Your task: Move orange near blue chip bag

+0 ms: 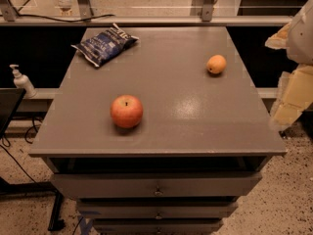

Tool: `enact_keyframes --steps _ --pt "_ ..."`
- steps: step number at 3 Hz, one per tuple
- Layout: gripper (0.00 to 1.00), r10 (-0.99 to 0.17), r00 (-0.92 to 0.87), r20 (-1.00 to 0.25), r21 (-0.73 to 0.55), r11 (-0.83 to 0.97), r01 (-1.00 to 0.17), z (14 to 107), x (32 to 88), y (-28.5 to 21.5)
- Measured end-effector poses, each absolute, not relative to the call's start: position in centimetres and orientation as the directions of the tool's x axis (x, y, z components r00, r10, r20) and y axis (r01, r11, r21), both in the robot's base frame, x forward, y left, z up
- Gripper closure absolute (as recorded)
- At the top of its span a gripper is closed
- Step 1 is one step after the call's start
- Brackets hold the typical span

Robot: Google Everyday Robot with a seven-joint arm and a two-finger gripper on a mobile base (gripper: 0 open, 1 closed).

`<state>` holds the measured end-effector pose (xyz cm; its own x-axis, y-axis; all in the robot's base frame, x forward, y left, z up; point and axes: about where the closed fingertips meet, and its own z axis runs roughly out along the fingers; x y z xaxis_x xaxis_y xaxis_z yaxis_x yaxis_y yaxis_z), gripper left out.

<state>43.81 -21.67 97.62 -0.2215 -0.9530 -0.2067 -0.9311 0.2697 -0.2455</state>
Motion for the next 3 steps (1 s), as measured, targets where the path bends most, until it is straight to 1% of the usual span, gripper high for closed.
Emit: enact_keyframes --steps 1,2,3 --pt "0.0 -0.953 -0.221 -0.207 -0.246 0.27 -0.931 97.6 43.8 -21.7" --pt "0.0 -0.951 -0.208 -0.23 -0.264 0.266 -0.927 97.4 44.2 -21.5" --pt "0.0 -0.948 -0.169 -0.271 -0.291 0.248 -0.924 95.3 45.7 -21.2"
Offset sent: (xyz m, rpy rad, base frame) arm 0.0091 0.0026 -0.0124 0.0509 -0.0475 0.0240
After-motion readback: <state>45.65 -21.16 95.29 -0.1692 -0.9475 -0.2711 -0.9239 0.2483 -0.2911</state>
